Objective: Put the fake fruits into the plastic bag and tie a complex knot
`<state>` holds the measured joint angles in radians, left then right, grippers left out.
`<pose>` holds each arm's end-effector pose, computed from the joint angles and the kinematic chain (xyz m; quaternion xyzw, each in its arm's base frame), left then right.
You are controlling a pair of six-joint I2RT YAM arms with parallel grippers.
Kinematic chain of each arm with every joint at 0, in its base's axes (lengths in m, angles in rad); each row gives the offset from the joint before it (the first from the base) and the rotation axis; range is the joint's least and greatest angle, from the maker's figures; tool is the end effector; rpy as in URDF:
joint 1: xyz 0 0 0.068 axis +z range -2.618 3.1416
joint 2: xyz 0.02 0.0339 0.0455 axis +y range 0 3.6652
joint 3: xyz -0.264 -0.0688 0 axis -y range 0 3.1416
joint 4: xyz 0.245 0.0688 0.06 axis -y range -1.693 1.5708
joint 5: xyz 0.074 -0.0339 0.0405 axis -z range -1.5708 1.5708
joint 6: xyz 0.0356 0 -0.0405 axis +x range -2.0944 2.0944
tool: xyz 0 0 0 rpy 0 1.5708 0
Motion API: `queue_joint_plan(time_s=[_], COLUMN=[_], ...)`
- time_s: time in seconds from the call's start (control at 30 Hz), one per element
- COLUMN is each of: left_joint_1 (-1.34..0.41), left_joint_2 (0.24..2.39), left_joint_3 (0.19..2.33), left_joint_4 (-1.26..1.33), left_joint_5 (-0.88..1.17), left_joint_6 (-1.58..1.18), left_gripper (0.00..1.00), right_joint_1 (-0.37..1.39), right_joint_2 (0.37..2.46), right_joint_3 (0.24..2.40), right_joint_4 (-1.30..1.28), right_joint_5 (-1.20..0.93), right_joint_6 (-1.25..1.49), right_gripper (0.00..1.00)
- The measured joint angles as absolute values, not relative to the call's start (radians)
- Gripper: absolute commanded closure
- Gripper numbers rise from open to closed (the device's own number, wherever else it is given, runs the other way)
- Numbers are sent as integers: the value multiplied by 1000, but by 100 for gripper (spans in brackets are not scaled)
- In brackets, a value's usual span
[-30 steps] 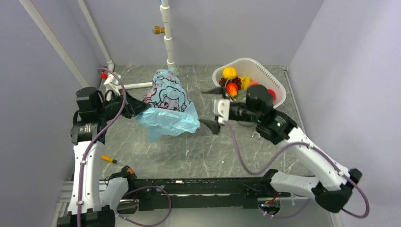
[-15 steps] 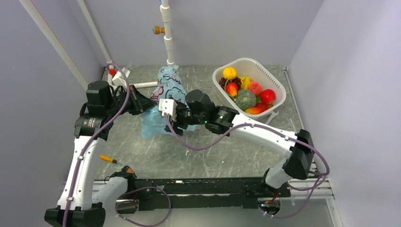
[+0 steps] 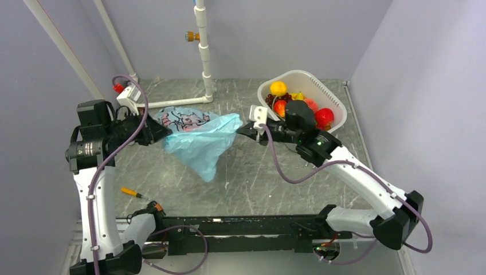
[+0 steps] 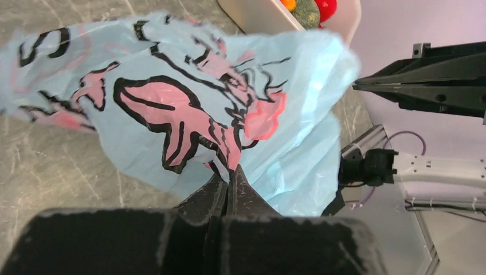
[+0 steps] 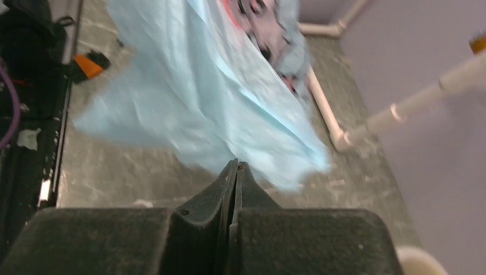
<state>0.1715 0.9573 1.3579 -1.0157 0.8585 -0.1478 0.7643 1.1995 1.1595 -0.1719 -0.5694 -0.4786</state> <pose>0.1521 -0.0010 0.4240 0.0606 0.8276 -0.3646 0.4225 0.1838 0.2028 0.3878 -0.5782 0.5043 0.3021 0.5658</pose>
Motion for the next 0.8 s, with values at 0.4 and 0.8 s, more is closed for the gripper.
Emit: queue_joint_plan(time_s=[0.4, 0.8], left_joint_1=[82, 46], left_joint_2=[955, 979], left_joint_3=[1254, 1248], left_joint_4=[-931, -914], left_joint_5=[758, 734], left_joint_6=[-433, -591], left_gripper=[100, 61], right_joint_1=[1014, 1090], right_joint_2=[1409, 1626], right_joint_3=[1407, 1445], right_joint_4=[-295, -186], right_joint_5=[-445, -165], right_joint_6=[-479, -463], right_gripper=[0, 100])
